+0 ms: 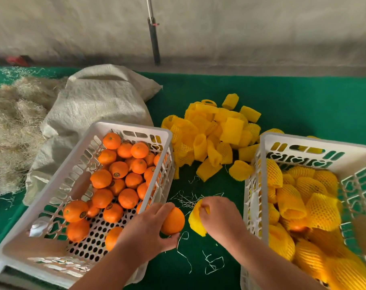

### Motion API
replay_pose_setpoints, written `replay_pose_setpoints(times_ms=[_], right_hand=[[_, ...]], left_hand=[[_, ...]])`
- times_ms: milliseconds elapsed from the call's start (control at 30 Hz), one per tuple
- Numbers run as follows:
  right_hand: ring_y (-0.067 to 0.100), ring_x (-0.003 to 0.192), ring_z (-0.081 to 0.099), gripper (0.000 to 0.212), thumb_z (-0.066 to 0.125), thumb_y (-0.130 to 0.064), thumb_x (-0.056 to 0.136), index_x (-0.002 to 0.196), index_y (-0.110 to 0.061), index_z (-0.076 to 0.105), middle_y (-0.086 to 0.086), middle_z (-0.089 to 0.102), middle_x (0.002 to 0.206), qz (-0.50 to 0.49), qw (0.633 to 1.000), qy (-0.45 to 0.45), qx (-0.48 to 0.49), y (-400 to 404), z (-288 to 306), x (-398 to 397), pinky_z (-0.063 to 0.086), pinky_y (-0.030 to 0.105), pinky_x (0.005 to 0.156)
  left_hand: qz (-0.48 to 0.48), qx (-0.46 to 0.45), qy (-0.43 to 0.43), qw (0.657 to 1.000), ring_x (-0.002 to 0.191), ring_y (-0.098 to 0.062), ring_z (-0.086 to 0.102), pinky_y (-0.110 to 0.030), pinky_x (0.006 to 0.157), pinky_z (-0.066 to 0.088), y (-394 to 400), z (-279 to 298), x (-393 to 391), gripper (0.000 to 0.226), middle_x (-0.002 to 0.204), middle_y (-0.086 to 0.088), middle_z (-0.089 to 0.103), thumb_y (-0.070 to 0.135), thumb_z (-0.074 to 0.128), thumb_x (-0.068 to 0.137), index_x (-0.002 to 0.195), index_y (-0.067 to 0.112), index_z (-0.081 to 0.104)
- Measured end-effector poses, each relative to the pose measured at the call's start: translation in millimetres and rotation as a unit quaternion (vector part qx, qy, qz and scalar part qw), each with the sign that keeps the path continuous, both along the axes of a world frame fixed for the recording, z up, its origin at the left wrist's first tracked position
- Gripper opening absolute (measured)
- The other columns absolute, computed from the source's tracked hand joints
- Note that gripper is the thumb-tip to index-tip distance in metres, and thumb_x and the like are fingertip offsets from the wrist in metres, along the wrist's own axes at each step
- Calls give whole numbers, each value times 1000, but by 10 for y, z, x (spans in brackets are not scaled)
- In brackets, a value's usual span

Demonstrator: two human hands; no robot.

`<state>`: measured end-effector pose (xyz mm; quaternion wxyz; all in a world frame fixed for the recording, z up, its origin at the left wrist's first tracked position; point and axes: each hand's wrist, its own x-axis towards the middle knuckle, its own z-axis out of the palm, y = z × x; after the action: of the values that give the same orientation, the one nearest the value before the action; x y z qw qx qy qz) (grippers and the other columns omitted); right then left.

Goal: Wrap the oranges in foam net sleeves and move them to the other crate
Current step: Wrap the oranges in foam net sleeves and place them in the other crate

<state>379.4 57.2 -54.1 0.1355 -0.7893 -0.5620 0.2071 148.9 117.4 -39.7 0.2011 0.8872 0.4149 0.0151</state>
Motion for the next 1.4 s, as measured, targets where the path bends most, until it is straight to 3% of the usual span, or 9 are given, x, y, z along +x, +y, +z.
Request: replay_pose_setpoints(times_ms=[167, 400, 567, 700, 967, 1100, 1200, 1300, 1400], right_hand=[[15, 101, 64, 32, 57, -13, 99, 129, -20, 69, -3, 58, 125, 23, 997, 73, -24, -353, -59, -90, 52, 25, 82], [12, 90, 51, 22, 68, -8, 93, 114, -12, 71, 2, 51, 129, 108, 993, 49, -21, -352, -60, -125, 40, 20, 74], [13, 87, 56, 14, 64, -16, 95, 88, -22, 54, -2, 51, 123, 130, 989, 72, -21, -366, -113, -223, 47, 25, 72], [4, 77, 56, 25, 72, -21, 90, 84, -33, 51, -12, 46, 121, 165, 983, 79, -15, -376, -134, -230, 37, 14, 60], [13, 67, 59, 30, 73, -15, 88, 112, -26, 60, -1, 38, 129, 163, 984, 68, 36, -435, -108, -186, 47, 24, 56], [13, 71, 55, 65, 79, -8, 84, 139, -28, 51, 4, 34, 139, 116, 992, 15, 51, -442, -146, -172, 53, 20, 61], [16, 73, 59, 71, 81, -10, 83, 142, -32, 48, 4, 33, 139, 120, 991, 29, 55, -437, -176, -195, 53, 19, 62], [26, 79, 69, 65, 82, -17, 84, 138, -32, 49, 8, 36, 138, 128, 988, 57, 72, -440, -183, -198, 60, 31, 70], [22, 80, 65, 68, 82, -18, 84, 141, -32, 48, 6, 34, 140, 134, 986, 67, 76, -434, -223, -218, 56, 25, 75]], left_hand=[[-4, -19, -16, 1000, 104, -6, 58, -22, 85, 52, -49, 63, 20, 86, 137, 25, 42, 81, 62, 72, 147, 46, 35], [13, -221, -135, 966, 106, -6, 63, -35, 81, 62, -484, 338, 182, 65, 125, 31, 49, 66, 84, 66, 121, 49, 53], [-181, -101, 119, 971, 108, -14, 59, -31, 70, 45, -711, 481, 264, 84, 160, 28, 13, 70, 74, 63, 134, 48, 36], [-231, -34, 269, 935, 92, -25, 62, -33, 60, 48, -676, 548, 307, 90, 162, 8, 16, 57, 81, 70, 143, 30, 36], [-244, 10, 399, 884, 83, -28, 59, -34, 51, 44, -654, 558, 453, 81, 145, -8, 37, 44, 89, 71, 138, 20, 50], [-145, -70, 302, 940, 103, -24, 59, -38, 75, 54, -452, 507, 270, 76, 142, 4, 37, 48, 88, 70, 133, 25, 52], [-5, -203, 118, 972, 109, -22, 64, -38, 84, 60, -357, 443, 168, 71, 131, 7, 49, 44, 88, 73, 133, 26, 56], [158, -375, -79, 910, 97, -26, 74, -37, 76, 65, -370, 403, 202, 62, 124, -4, 58, 37, 87, 80, 133, 24, 57], [288, -417, -212, 836, 102, -26, 72, -37, 78, 65, -469, 347, 318, 54, 125, -10, 60, 37, 84, 84, 130, 21, 60]])
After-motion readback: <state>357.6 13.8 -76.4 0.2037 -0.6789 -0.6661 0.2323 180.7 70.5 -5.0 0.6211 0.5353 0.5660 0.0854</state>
